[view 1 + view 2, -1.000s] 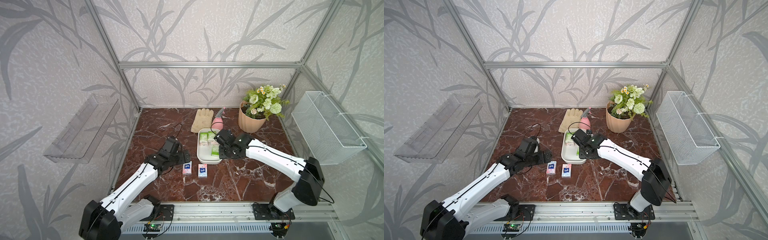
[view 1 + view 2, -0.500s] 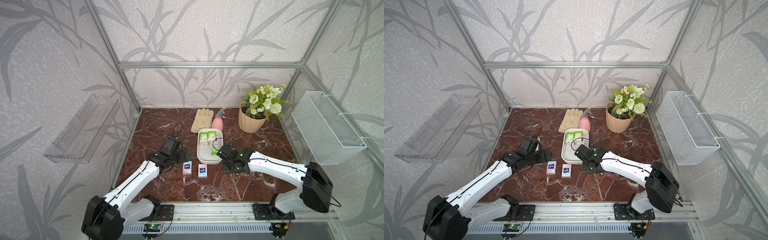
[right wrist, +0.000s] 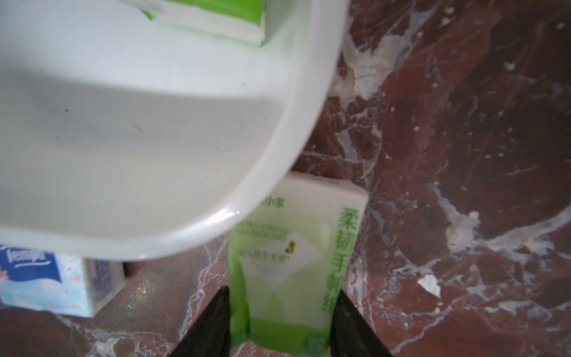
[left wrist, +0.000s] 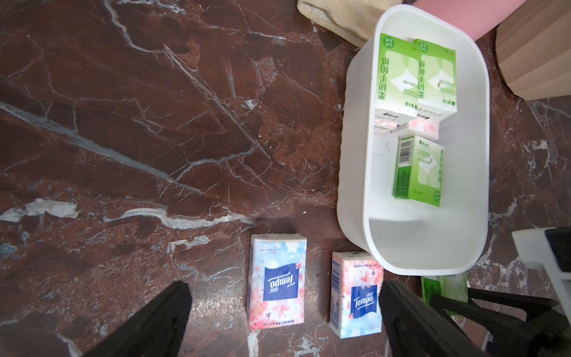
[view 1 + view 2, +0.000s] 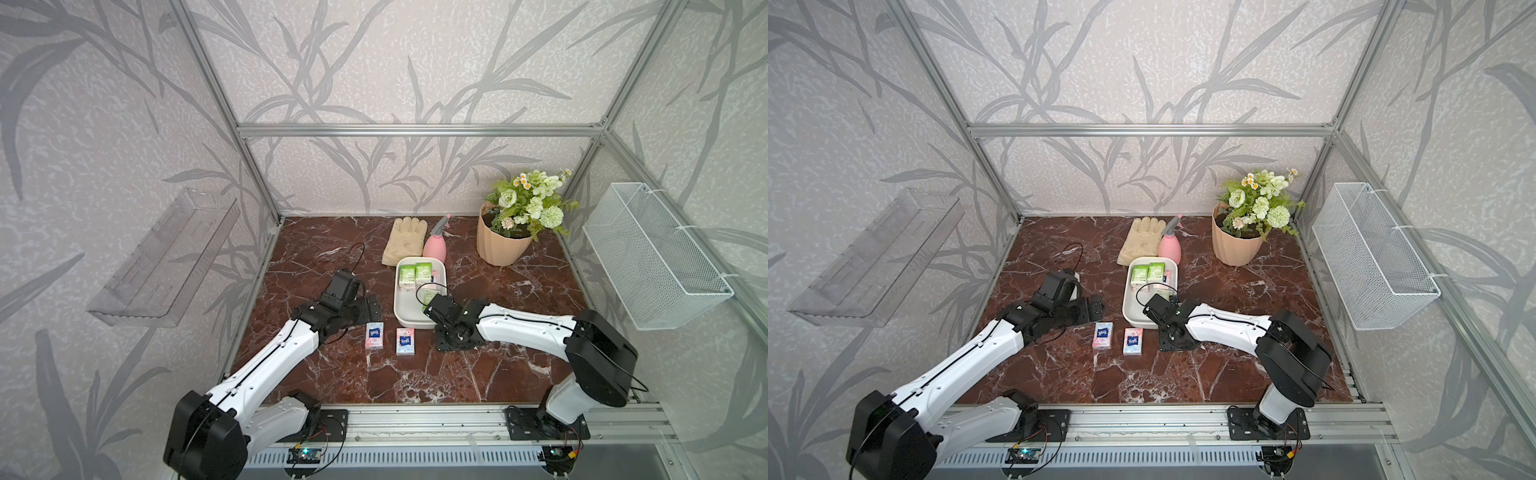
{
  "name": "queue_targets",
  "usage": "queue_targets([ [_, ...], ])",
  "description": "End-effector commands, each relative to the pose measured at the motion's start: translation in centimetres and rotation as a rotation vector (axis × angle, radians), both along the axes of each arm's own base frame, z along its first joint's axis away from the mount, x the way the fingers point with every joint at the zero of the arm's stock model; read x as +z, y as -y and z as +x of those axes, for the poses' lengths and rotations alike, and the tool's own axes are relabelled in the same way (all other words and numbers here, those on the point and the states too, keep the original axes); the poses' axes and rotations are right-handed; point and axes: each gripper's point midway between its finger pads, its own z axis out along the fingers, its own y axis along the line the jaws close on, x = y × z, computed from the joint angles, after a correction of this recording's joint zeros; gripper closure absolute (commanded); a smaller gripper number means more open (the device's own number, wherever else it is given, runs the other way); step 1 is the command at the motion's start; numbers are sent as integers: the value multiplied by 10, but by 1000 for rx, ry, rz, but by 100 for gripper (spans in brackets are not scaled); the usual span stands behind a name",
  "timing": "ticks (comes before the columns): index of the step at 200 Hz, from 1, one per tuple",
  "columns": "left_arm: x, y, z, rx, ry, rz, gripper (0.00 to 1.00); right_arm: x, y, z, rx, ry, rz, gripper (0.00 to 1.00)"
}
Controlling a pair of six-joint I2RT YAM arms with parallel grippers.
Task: Take the pocket tissues out of the storage box
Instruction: Place the pocket tissues at the center of the board.
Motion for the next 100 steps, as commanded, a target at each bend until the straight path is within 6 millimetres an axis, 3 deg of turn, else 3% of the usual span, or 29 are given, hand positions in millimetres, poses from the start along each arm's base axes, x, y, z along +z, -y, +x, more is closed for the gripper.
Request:
queue_targets([
  [1, 9, 0, 6, 5, 12, -2, 0, -4, 0, -3, 22, -14, -17, 44],
  [39, 17, 5, 13, -9, 25, -6, 0, 7, 1, -1, 26, -1, -23, 32],
  [100, 35, 30, 27, -102, 67, -89, 0, 57, 15, 11, -3, 123, -19, 21],
])
